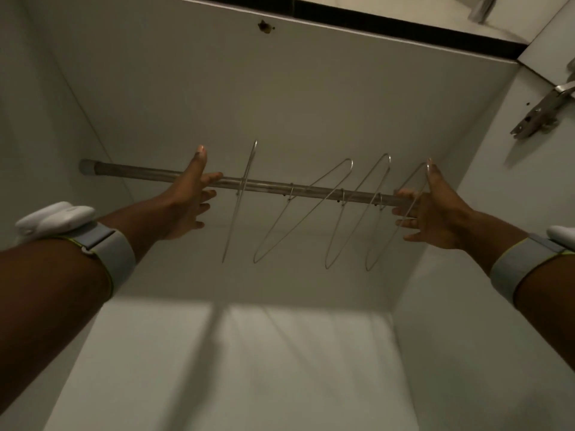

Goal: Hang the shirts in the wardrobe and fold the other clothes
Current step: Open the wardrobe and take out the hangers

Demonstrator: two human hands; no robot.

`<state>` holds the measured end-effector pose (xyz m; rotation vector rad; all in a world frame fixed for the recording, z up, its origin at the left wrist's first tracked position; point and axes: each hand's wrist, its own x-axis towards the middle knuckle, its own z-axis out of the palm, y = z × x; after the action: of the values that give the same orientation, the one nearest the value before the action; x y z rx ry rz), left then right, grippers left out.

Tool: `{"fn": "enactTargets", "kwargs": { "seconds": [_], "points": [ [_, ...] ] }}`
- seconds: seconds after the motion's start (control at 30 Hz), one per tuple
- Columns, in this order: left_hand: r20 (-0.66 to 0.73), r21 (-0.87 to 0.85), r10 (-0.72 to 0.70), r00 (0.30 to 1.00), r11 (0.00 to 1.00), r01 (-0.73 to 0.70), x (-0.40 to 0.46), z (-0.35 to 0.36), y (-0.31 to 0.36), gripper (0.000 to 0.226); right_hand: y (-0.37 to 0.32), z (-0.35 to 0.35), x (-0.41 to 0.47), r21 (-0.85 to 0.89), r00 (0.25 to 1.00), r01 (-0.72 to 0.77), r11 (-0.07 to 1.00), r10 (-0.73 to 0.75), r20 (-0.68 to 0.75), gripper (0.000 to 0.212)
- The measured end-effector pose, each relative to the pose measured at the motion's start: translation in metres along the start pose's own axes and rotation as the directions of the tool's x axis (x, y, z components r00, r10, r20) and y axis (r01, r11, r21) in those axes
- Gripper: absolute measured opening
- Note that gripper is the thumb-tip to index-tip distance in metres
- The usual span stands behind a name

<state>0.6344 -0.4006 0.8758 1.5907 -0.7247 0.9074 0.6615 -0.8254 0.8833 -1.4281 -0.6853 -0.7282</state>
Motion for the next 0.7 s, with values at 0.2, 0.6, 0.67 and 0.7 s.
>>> {"fn": "enactTargets", "kwargs": {
  "seconds": [0.2,0.6,0.67,0.7],
  "points": [
    [0.042,0.025,-0.02,0.999,0.999,0.019,0.01,0.023,-0.005,0.099,0.017,0.009,0.018,0.065,0.998,0.034,0.997,-0.038,0.057,0.118],
    [0.238,0.027,0.009,0.971,1.0,-0.015,0.017,0.173,0.002,0.097,0.013,0.096,0.017,0.014,0.915,0.109,0.994,-0.106,0.389,0.124],
    [0.273,0.013,0.022,0.962,1.0,-0.027,0.013,0.197,0.005,0.093,0.012,0.104,0.016,0.037,0.916,0.139,0.99,-0.143,0.376,0.114],
    [0.265,0.001,0.025,0.964,1.0,-0.026,0.012,0.206,0.005,0.092,0.012,0.107,0.016,0.044,0.925,0.145,0.988,-0.151,0.348,0.107]
  ]
}}
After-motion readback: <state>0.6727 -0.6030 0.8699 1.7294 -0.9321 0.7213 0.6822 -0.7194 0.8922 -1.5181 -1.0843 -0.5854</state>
